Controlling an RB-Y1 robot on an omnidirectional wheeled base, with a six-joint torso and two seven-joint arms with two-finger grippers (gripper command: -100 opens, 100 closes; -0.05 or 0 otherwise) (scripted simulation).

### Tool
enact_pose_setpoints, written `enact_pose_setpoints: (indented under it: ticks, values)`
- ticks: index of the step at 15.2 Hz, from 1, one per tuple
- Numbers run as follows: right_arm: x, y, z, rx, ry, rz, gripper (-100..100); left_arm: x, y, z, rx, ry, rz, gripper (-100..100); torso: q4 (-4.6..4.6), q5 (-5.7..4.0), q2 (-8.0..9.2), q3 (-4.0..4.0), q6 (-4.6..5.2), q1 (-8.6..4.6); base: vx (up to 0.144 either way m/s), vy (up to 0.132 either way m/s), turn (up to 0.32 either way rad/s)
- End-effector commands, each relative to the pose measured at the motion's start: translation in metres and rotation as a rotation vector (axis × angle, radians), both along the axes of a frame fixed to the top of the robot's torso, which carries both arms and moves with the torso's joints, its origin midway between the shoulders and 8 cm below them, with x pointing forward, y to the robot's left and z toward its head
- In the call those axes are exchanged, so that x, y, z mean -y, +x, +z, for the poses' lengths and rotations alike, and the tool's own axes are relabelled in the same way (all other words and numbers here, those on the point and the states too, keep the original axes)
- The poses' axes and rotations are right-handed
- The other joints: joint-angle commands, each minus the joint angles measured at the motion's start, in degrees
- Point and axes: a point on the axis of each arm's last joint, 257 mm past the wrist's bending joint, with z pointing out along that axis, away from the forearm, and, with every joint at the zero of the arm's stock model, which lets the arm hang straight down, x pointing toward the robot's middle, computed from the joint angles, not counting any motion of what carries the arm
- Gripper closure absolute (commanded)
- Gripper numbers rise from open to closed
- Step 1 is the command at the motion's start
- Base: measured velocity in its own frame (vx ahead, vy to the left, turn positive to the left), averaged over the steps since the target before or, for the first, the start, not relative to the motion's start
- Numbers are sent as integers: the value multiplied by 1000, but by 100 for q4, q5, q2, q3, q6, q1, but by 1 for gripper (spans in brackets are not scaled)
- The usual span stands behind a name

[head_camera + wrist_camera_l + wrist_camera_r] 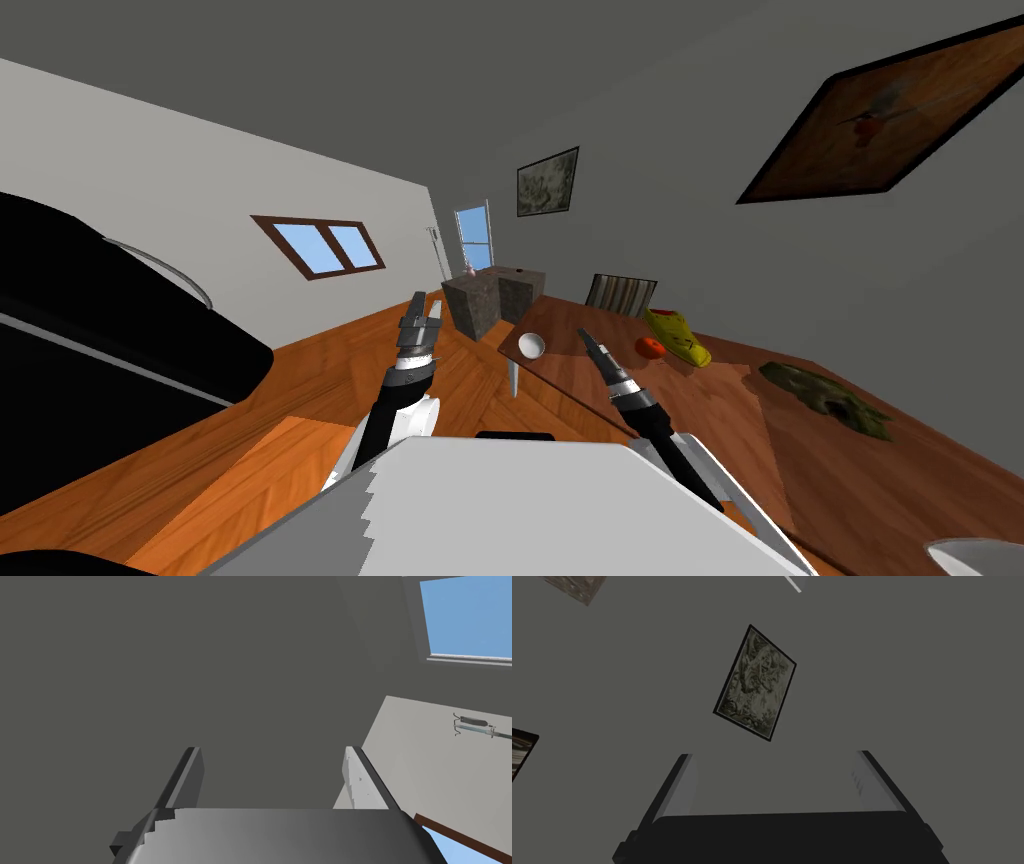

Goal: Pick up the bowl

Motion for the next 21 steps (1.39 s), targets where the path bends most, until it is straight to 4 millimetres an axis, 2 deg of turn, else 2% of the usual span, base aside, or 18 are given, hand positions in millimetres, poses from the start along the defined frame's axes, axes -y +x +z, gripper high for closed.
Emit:
enact_pose_setpoints:
  ticks: [1,2,3,4,5,6,7,8,9,10,11,12,13,14,16,17,20,21]
  values:
    - [0,-1,-13,-32,-59,8,-100,0,0,0,0,0,0,0,0,0,0,0,0,0,72,115,88]
    - [-1,-3,-32,-72,-128,18,-100,0,0,0,0,0,0,0,0,1,0,0,1,3,74,123,101]
    - [-1,-3,-32,-72,-131,20,-100,0,0,0,0,0,0,0,0,1,1,0,1,6,67,116,76]
    - [-1,-6,-52,-113,-201,32,-100,0,0,0,0,0,0,0,1,2,3,1,1,5,67,127,110]
    - [-1,-6,-52,-114,-207,34,-100,0,0,0,0,0,0,0,1,2,4,2,1,8,67,112,73]
    - [0,-10,-73,-156,-274,47,-100,0,0,0,0,0,0,0,1,2,4,2,1,6,76,117,104]
    - [0,-10,-73,-156,-285,50,-100,0,0,0,0,0,0,0,1,2,2,1,0,6,92,121,83]
    - [3,-16,-94,-199,-351,64,-100,0,0,0,0,0,0,0,0,2,-2,-1,1,7,107,135,120]
    - [2,-16,-95,-199,-365,68,-100,0,0,0,0,0,0,0,-1,3,-6,-3,0,11,99,128,94]
    - [6,-23,-116,-242,-430,82,-100,0,0,0,0,0,0,0,-2,3,-7,-4,1,11,104,143,123]
    - [6,-23,-117,-243,-448,87,-100,0,0,0,0,0,0,0,-2,3,-9,-5,0,15,95,141,87]
    - [11,-31,-138,-285,-511,102,-100,0,0,0,0,0,0,0,-2,4,-8,-5,1,17,93,141,105]
    - [12,-32,-139,-286,-532,108,-100,0,0,0,0,0,0,0,-2,4,-6,-4,1,17,101,121,82]
    - [18,-41,-160,-329,-596,126,-100,0,0,0,0,0,0,0,-1,4,-7,-4,2,13,108,124,132]
    - [27,-53,-182,-371,-684,152,-100,0,0,0,0,0,0,0,-2,4,-7,-5,1,11,111,132,105]
    - [27,-53,-183,-370,-702,156,-100,0,0,0,0,0,0,0,-2,4,-13,-7,0,15,120,124,91]
    - [48,-79,-223,-453,-856,206,-100,0,0,0,0,0,0,0,-2,3,-7,-5,1,8,103,111,112]
    - [48,-79,-224,-451,-873,211,-100,0,0,0,0,0,0,0,-2,3,-6,-4,2,7,94,113,101]
